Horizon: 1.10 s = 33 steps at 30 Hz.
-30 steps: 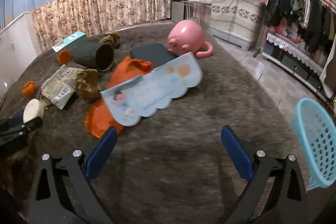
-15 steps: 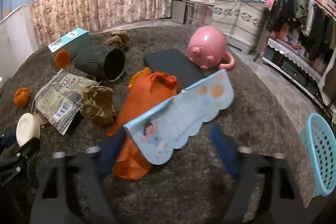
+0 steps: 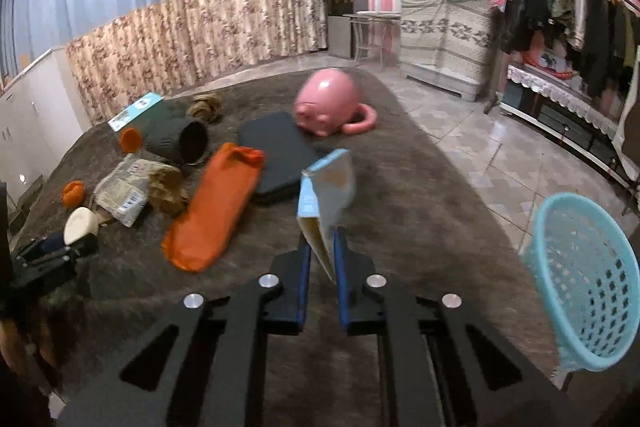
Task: Collect trash
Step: 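Grasp the blue-white card with the right tool while the left tool holds the lid, then carry lid and card over the blue basket and open both tools to drop them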
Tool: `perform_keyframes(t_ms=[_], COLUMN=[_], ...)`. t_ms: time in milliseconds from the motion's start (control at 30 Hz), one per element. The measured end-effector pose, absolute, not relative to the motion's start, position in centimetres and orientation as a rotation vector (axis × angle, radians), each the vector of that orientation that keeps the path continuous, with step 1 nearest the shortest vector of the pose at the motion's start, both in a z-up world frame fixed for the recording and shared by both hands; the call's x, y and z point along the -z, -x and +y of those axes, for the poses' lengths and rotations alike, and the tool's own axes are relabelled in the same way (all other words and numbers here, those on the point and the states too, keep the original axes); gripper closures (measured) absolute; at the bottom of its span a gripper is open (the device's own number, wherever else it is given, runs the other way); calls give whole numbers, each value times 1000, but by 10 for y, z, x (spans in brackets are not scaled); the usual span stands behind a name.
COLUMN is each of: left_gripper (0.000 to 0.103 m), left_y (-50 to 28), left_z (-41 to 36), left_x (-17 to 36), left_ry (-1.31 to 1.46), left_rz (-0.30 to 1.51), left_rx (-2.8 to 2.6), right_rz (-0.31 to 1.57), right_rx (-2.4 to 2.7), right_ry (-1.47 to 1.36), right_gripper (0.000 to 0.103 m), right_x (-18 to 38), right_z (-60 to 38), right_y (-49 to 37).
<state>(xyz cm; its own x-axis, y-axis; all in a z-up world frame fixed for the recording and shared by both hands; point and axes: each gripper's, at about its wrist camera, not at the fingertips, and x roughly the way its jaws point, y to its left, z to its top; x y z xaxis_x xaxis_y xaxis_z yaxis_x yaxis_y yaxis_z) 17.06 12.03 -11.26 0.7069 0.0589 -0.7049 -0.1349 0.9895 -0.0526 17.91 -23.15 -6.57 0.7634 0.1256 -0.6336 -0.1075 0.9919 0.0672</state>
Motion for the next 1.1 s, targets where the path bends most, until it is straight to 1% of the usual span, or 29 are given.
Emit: perform_keyframes(t_ms=[200, 333, 567, 767, 933, 1100], left_gripper=[42, 42, 43, 43, 43, 43], left_y=[-172, -171, -161, -161, -162, -169], left_z=[117, 117, 108, 96, 60, 16], left_x=[114, 112, 102, 79, 47, 30], left_ry=[85, 83, 36, 57, 29, 6], left_rz=[788, 783, 720, 678, 593, 549], left_rx=[-117, -122, -142, -122, -58, 16], right_rz=[715, 697, 703, 639, 580, 524], right_rx=[-179, -221, -246, -226, -172, -81], right_ry=[-146, -132, -141, -121, -110, -139], right_gripper=[91, 90, 91, 97, 98, 98], right_x=[80, 80, 88, 71, 51, 33], right_z=[-257, -251, -253, -268, -291, -328], right_y=[-191, -197, -206, -192, -175, -160])
